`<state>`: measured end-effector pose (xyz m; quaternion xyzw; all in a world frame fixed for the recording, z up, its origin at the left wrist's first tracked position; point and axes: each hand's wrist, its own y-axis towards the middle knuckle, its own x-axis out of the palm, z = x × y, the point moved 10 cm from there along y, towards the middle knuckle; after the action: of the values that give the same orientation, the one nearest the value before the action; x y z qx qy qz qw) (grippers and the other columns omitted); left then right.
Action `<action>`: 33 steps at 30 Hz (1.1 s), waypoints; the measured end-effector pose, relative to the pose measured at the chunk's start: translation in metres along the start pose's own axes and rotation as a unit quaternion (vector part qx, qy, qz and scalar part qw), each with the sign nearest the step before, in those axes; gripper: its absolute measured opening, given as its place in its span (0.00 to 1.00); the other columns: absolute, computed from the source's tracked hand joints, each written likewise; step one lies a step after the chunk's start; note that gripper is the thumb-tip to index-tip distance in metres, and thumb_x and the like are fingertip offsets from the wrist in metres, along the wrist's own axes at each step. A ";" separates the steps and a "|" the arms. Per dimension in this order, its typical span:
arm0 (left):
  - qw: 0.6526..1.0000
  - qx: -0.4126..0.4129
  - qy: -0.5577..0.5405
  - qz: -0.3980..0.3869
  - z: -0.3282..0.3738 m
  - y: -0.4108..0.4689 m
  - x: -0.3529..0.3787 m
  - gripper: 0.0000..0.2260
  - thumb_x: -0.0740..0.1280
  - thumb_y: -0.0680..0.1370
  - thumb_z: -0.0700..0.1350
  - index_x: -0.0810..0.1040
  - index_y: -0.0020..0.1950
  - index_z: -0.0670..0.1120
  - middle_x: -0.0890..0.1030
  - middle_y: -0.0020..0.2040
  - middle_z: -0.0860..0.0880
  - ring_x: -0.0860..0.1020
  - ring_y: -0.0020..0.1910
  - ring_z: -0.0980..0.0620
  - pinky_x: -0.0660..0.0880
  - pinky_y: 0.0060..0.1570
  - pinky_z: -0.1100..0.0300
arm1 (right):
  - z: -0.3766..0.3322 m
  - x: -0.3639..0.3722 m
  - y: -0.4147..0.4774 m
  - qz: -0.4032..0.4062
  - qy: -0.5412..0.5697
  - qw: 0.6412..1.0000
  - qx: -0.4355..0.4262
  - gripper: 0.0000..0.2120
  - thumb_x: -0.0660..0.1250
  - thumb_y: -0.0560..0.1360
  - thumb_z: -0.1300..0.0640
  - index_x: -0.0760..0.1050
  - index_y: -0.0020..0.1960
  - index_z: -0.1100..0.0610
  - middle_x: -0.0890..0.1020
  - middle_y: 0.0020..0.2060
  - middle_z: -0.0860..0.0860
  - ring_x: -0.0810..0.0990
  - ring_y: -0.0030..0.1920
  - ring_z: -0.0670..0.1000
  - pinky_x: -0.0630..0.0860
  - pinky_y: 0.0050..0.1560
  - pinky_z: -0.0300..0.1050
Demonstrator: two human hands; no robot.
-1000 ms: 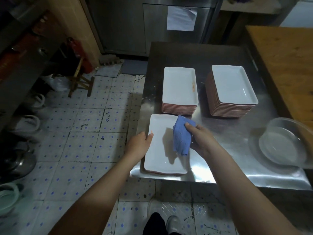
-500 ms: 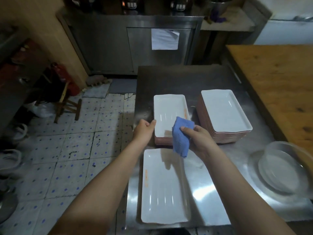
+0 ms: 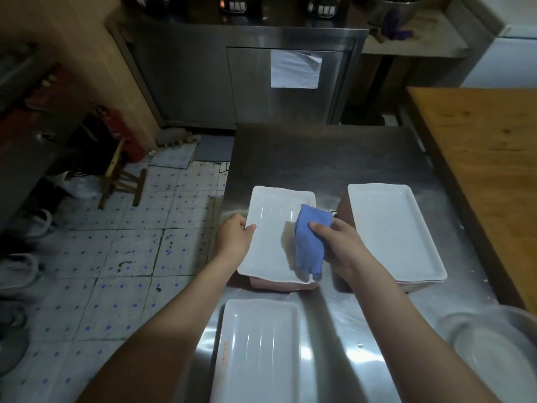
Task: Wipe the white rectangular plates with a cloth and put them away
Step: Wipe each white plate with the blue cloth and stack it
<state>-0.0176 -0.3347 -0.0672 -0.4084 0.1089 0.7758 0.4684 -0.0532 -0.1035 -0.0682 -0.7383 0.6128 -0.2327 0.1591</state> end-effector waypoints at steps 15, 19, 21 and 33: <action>0.976 -0.038 -0.213 0.007 0.005 -0.051 -0.044 0.06 0.57 0.81 0.48 0.66 0.53 0.47 0.73 0.41 0.50 0.72 0.38 0.49 0.67 0.36 0.58 | -0.043 -0.005 -0.048 -0.038 -0.023 0.997 -0.058 0.06 0.64 0.78 0.58 0.75 0.54 0.56 0.85 0.47 0.56 0.84 0.48 0.55 0.79 0.53 0.55; 0.958 -0.042 -0.285 -0.014 0.015 -0.083 -0.053 0.09 0.57 0.81 0.48 0.68 0.56 0.44 0.75 0.45 0.47 0.74 0.43 0.47 0.70 0.38 0.57 | -0.058 0.019 -0.089 -0.086 -0.005 0.993 -0.076 0.07 0.64 0.78 0.60 0.76 0.55 0.59 0.84 0.49 0.59 0.82 0.52 0.59 0.77 0.57 0.57; 0.950 -0.043 -0.306 -0.047 0.021 -0.103 -0.053 0.14 0.57 0.81 0.49 0.72 0.58 0.39 0.79 0.50 0.42 0.78 0.49 0.43 0.75 0.48 0.52 | -0.063 0.040 -0.112 -0.120 0.007 0.989 -0.084 0.06 0.64 0.77 0.60 0.77 0.53 0.59 0.84 0.47 0.58 0.84 0.47 0.56 0.80 0.48 0.50; 0.902 -0.060 -0.411 -0.118 0.005 -0.214 -0.086 0.12 0.52 0.82 0.54 0.73 0.50 0.51 0.81 0.51 0.44 0.80 0.49 0.44 0.78 0.51 0.48 | -0.045 0.089 -0.218 0.090 -0.488 0.819 -0.288 0.25 0.69 0.74 0.52 0.66 0.69 0.56 0.74 0.61 0.54 0.73 0.59 0.54 0.69 0.55 0.43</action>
<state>0.1741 -0.2721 0.0449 -0.0899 -0.1887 0.8191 0.5341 0.1158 -0.1455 0.0965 -0.7089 0.5580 0.3604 0.2373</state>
